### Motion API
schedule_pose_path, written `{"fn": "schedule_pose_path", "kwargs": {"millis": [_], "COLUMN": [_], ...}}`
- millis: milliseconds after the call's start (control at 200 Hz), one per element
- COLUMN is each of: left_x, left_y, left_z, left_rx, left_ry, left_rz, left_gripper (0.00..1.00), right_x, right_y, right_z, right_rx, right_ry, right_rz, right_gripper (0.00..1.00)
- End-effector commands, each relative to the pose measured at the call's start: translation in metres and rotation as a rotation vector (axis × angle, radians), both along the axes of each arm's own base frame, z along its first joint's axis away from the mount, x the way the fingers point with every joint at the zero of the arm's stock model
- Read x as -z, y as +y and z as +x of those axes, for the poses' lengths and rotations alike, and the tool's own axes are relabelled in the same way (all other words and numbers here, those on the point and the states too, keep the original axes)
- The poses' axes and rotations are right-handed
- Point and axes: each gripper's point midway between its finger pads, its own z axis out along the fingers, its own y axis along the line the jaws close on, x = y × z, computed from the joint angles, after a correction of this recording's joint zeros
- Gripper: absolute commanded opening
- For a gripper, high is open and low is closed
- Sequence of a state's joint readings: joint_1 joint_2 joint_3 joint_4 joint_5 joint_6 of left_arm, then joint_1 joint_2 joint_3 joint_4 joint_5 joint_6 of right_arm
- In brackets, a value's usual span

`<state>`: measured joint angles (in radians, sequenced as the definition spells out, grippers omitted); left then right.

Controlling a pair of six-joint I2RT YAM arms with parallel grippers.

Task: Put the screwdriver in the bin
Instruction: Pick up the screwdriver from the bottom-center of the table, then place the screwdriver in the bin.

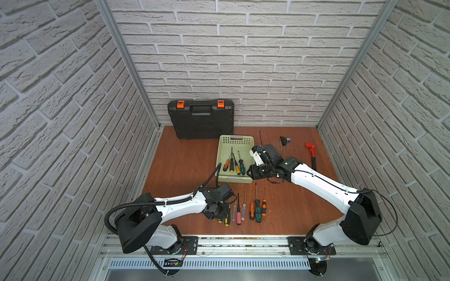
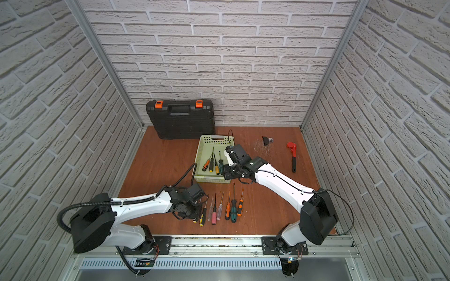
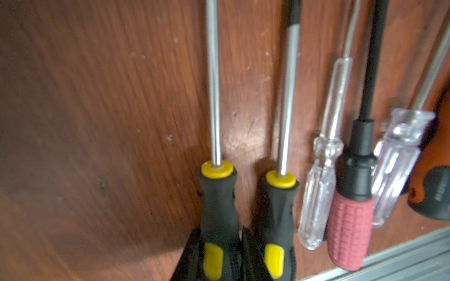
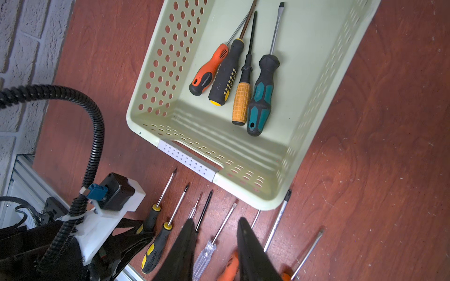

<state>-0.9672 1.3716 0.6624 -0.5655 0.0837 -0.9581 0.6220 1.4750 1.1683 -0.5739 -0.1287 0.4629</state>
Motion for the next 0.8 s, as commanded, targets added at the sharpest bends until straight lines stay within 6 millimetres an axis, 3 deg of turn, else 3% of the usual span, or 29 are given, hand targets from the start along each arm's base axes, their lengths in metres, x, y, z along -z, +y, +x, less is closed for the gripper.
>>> {"fn": "schedule_pose_path", "kwargs": {"millis": [0, 290, 445, 545, 620, 700, 795], "left_x": [-0.002, -0.063, -0.125, -0.17, -0.197, -0.213, -0.214], "left_y": [0.015, 0.017, 0.019, 0.015, 0.003, -0.021, -0.046], "left_z": [0.0, -0.002, 0.005, 0.031, 0.065, 0.112, 0.161], "left_rx": [-0.007, -0.066, -0.089, -0.063, -0.04, -0.029, 0.02], "left_ry": [-0.025, -0.069, -0.169, -0.252, -0.297, -0.312, -0.313], "left_rz": [0.064, -0.026, -0.137, -0.165, -0.197, -0.276, -0.253], "left_gripper": [0.13, 0.09, 0.08, 0.09, 0.09, 0.09, 0.09], "right_x": [-0.02, -0.023, -0.029, -0.035, -0.04, -0.048, -0.056], "right_y": [0.003, -0.001, 0.003, 0.001, 0.001, 0.0, -0.004], "right_z": [-0.001, 0.005, 0.012, 0.015, 0.015, 0.015, 0.01], "right_rx": [-0.025, -0.012, -0.012, -0.001, 0.006, 0.007, 0.005], "right_ry": [-0.035, -0.044, -0.045, -0.054, -0.062, -0.062, -0.062], "right_rz": [0.028, -0.009, -0.002, -0.004, 0.006, 0.016, 0.008], "right_gripper": [0.32, 0.31, 0.31, 0.31, 0.31, 0.31, 0.31]}}
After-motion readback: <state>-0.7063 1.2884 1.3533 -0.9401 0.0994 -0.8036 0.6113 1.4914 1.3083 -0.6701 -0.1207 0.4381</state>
